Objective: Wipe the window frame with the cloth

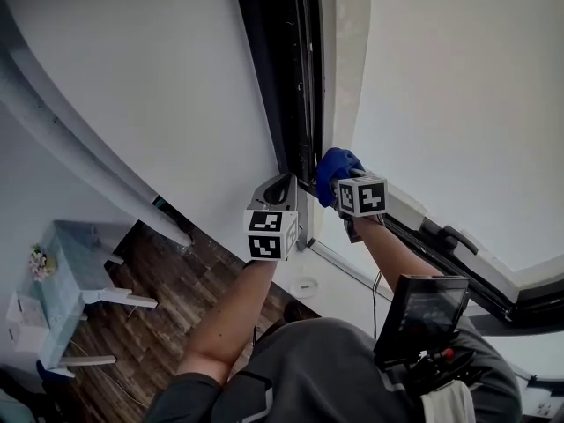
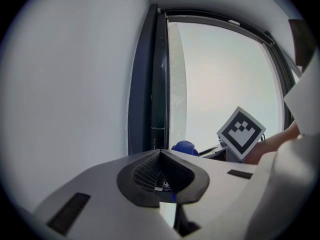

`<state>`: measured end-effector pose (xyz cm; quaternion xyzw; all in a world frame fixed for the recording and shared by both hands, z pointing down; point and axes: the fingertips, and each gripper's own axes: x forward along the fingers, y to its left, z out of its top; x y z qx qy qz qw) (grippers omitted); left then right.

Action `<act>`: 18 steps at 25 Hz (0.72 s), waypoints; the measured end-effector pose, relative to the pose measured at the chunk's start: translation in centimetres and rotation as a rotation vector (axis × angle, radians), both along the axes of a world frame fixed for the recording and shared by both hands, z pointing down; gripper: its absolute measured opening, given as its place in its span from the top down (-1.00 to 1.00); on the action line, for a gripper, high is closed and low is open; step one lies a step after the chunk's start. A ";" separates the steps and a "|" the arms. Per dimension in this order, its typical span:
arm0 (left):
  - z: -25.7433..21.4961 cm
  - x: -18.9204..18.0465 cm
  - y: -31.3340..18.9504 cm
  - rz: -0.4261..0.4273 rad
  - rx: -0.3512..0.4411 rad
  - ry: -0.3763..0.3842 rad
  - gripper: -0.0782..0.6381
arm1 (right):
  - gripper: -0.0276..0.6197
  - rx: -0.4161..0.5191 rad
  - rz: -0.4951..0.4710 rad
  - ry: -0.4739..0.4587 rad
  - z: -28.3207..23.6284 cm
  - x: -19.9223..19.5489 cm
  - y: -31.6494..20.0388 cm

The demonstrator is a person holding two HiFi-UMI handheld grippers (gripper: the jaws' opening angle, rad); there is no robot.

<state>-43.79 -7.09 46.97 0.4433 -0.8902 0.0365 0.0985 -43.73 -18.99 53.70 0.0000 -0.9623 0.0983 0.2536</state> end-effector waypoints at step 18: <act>-11.3 -0.8 -3.2 0.115 0.071 -0.122 0.75 | 0.45 -0.080 -0.042 -0.231 -14.0 -2.5 0.3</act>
